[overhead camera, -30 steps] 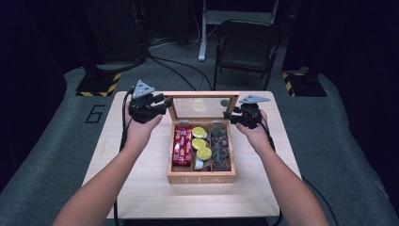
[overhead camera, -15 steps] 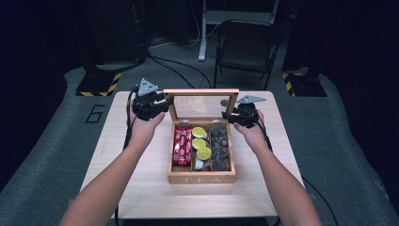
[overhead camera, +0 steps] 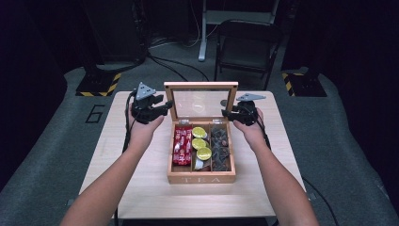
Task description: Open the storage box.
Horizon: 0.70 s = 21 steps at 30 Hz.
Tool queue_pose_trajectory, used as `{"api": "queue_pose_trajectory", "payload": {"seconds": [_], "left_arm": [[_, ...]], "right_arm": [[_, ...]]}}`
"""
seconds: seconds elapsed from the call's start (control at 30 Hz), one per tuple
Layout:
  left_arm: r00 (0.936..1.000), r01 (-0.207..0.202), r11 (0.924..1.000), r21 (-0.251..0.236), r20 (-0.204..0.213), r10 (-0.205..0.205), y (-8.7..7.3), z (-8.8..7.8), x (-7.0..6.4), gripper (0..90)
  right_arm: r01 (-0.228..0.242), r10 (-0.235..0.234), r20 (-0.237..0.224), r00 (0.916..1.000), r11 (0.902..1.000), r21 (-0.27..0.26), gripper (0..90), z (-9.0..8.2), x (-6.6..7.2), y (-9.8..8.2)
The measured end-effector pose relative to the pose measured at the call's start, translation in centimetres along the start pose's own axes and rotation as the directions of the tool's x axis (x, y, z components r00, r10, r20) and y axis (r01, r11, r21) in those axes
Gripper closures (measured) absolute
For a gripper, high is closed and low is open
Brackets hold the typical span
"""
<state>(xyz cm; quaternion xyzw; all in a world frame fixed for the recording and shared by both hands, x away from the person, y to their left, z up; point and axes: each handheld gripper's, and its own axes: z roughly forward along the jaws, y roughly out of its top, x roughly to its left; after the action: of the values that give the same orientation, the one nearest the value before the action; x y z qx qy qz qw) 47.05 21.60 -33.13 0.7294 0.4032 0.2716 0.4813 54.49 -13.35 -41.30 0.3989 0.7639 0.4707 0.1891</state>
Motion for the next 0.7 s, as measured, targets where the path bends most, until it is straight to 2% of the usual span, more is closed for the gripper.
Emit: {"api": "queue_pose_trajectory", "payload": {"seconds": [0.1, 0.17, 0.23, 0.3, 0.47, 0.5, 0.6, 0.7], "left_arm": [[1.0000, 0.008, 0.9999, 0.015, 0.001, -0.008, -1.0, -0.2, 0.3, 53.2], [0.9999, 0.017, 0.9995, 0.027, 0.003, -0.017, -1.6, -0.3, 0.6, 53.2], [0.9998, 0.020, 0.9992, 0.034, -0.002, -0.020, -2.1, -0.4, 0.8, 53.3], [0.9996, 0.028, 0.9989, 0.039, -0.007, -0.027, -2.6, -0.6, 1.0, 53.3], [0.9995, 0.032, 0.9983, 0.049, -0.008, -0.032, -3.7, -1.1, 1.2, 53.4], [0.9995, 0.032, 0.9979, 0.056, -0.008, -0.031, -3.9, -1.1, 1.2, 53.3], [0.9994, 0.033, 0.9975, 0.063, -0.008, -0.033, -4.4, -1.3, 1.2, 53.3], [0.9995, 0.032, 0.9972, 0.067, -0.004, -0.032, -4.8, -1.4, 1.0, 53.3]], "right_arm": [[0.001, -0.002, -0.030, 0.9996, 0.9997, -0.025, 50.5, 0.2, -0.2, 0.1], [0.030, -0.032, -0.047, 0.9984, 0.9990, -0.032, 47.7, 0.5, -0.2, 0.3], [0.055, -0.056, -0.037, 0.9977, 0.9983, -0.015, 46.1, 0.9, 0.0, 0.6], [0.059, -0.060, -0.011, 0.9982, 0.9982, -0.003, 45.9, 1.1, 0.2, 0.8], [0.042, -0.042, 0.007, 0.9991, 0.9989, -0.021, 46.1, 1.7, -0.2, 0.9], [0.019, -0.019, 0.005, 0.9998, 0.9996, -0.022, 46.2, 1.7, -0.2, 1.0], [0.001, -0.001, 0.004, 1.0000, 0.9996, -0.027, 46.1, 2.0, -0.4, 1.0], [0.001, -0.001, 0.018, 0.9998, 0.9997, -0.024, 45.1, 2.4, -0.5, 1.2]]}}
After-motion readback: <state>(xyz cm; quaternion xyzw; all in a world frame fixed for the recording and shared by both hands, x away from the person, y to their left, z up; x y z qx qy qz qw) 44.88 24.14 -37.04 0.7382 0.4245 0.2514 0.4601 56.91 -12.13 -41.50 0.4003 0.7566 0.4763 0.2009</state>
